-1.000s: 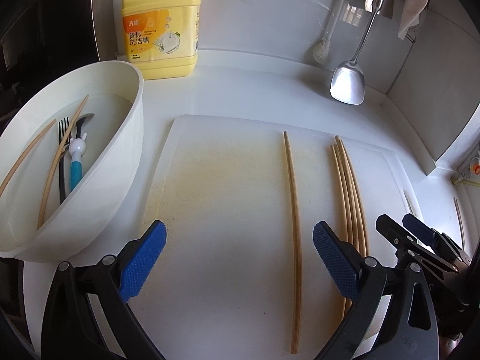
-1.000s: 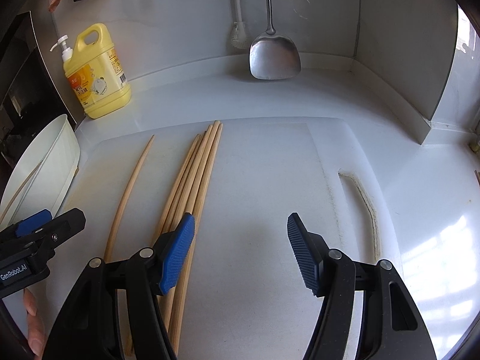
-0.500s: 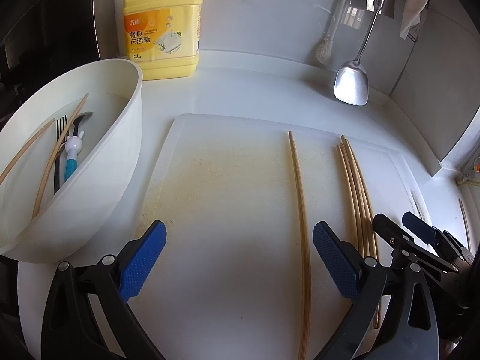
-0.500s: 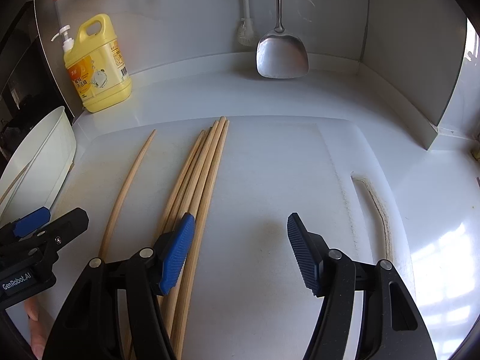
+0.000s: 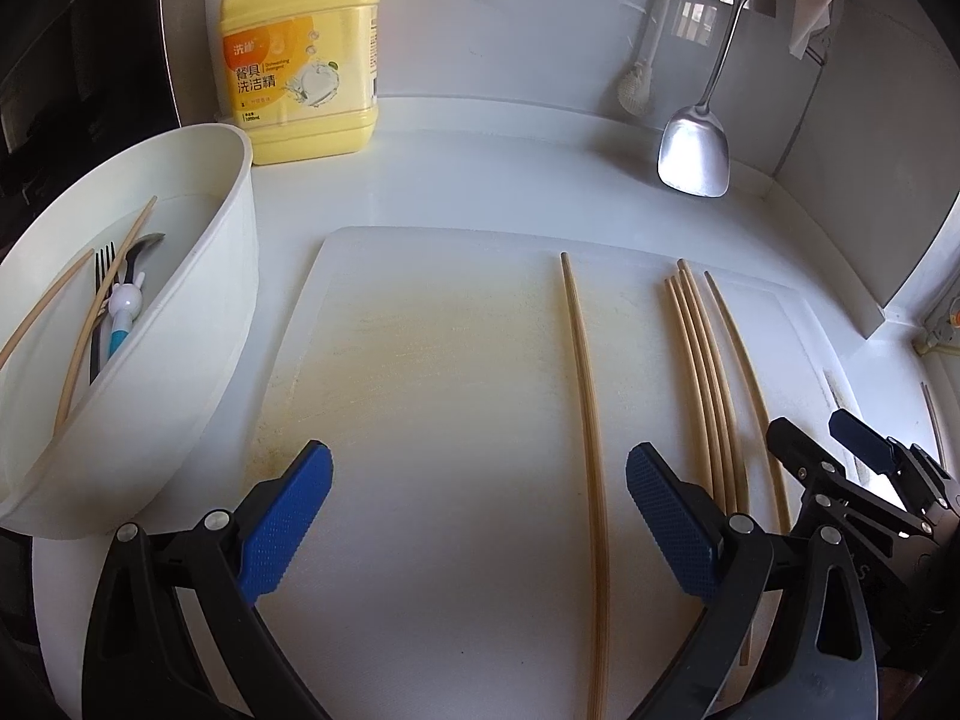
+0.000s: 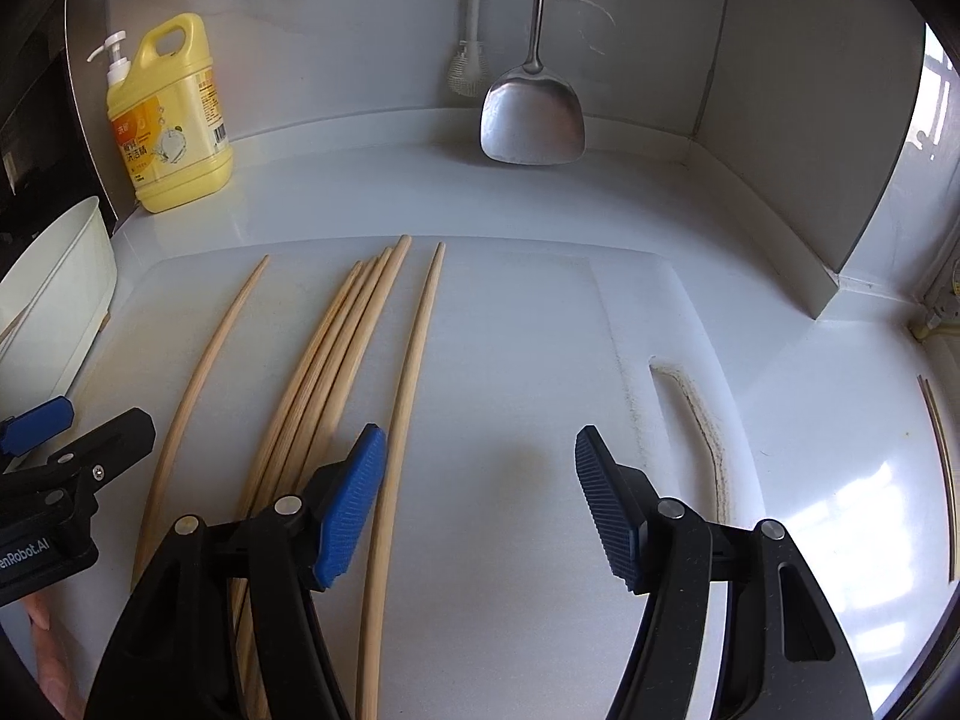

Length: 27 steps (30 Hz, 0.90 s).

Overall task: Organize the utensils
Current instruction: 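Lower both open tools around separate chopsticks on the board, then close the right tool on a chopstick while the left tool grasps another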

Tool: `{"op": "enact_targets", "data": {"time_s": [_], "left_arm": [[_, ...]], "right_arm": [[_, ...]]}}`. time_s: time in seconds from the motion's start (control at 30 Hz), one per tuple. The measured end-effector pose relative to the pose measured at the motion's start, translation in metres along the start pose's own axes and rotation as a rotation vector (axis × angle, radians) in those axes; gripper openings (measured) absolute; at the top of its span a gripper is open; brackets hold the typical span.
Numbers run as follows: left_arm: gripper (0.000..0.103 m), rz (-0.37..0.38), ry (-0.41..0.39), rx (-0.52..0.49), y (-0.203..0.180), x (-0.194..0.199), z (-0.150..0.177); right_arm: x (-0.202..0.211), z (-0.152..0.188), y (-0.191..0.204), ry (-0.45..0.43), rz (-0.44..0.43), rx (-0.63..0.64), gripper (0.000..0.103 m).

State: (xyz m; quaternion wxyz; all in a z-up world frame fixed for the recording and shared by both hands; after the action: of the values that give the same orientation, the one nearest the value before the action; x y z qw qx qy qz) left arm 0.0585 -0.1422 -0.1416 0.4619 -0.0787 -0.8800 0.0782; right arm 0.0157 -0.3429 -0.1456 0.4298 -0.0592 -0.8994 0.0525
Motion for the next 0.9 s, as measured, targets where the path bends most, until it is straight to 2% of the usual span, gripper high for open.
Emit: {"op": "enact_targets", "data": {"time_s": [0.13,0.33,0.5,0.6,0.67,0.73,0.9], "left_arm": [[0.097,-0.002,0.005,-0.002,-0.002,-0.004,0.0],[0.097,-0.025,0.015,-0.006,-0.006,-0.011,0.0],[0.097,-0.037,0.015,-0.008,-0.006,-0.016,-0.002],[0.093,-0.06,0.009,-0.019,-0.009,-0.019,-0.003],[0.083,-0.079,-0.008,-0.043,-0.013,-0.019,-0.003],[0.075,-0.069,-0.017,-0.057,-0.018,-0.018,-0.003],[0.056,-0.042,-0.021,-0.083,-0.025,-0.015,-0.002]], "right_arm": [[-0.002,-0.001,-0.007,0.0,-0.001,-0.001,0.062],[-0.008,-0.001,0.005,-0.005,-0.019,0.042,0.062],[-0.009,0.002,-0.003,-0.012,-0.021,0.011,0.062],[-0.009,0.003,-0.003,-0.019,-0.035,0.006,0.057],[-0.009,0.003,0.001,-0.027,-0.045,0.024,0.049],[-0.008,0.003,0.005,-0.035,-0.049,0.035,0.04],[-0.008,0.003,0.017,-0.049,-0.052,0.069,0.025]]}}
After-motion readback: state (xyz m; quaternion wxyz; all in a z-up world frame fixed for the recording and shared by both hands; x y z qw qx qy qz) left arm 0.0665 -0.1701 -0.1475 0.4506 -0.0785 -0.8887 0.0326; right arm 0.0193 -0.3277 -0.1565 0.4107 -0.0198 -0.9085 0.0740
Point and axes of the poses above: each gripper's, at about its wrist camera, not at the fingertips, and x roughly against the way its jaws point, y to its left, z to its underside, the point moved 4 cm from there along -x, roughly the way its jaws point, and after that the axes turned 8 degrees about x, right-handed, at the moved point
